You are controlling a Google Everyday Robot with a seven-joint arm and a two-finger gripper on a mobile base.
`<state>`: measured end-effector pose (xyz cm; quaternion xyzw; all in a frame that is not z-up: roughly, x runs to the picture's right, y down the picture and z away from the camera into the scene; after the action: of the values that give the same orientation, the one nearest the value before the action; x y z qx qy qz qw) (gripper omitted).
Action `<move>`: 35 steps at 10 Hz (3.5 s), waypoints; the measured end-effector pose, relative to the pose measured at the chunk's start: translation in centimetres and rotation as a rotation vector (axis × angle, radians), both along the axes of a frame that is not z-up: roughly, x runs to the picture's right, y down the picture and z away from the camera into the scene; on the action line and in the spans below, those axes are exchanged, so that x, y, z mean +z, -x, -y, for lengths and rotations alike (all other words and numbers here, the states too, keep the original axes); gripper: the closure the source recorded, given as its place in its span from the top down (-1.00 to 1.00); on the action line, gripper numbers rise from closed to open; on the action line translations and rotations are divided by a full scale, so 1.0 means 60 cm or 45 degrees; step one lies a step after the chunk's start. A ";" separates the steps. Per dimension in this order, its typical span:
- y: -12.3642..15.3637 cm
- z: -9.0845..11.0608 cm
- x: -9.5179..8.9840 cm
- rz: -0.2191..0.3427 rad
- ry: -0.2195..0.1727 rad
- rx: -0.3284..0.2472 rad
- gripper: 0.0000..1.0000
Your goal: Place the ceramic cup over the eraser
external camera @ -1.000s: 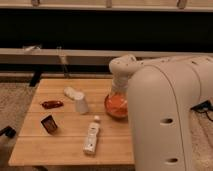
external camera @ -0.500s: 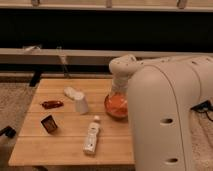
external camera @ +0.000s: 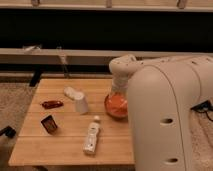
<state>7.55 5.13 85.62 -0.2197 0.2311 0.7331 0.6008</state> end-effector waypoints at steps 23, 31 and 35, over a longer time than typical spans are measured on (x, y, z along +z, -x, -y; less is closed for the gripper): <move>0.199 0.056 -0.121 0.353 -0.032 -0.235 0.23; 0.402 -0.017 -0.129 0.590 -0.002 -0.547 0.23; 0.394 0.014 -0.093 0.547 -0.013 -0.583 0.23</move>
<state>-16.09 4.31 80.01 -0.3086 0.1386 0.5166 0.7866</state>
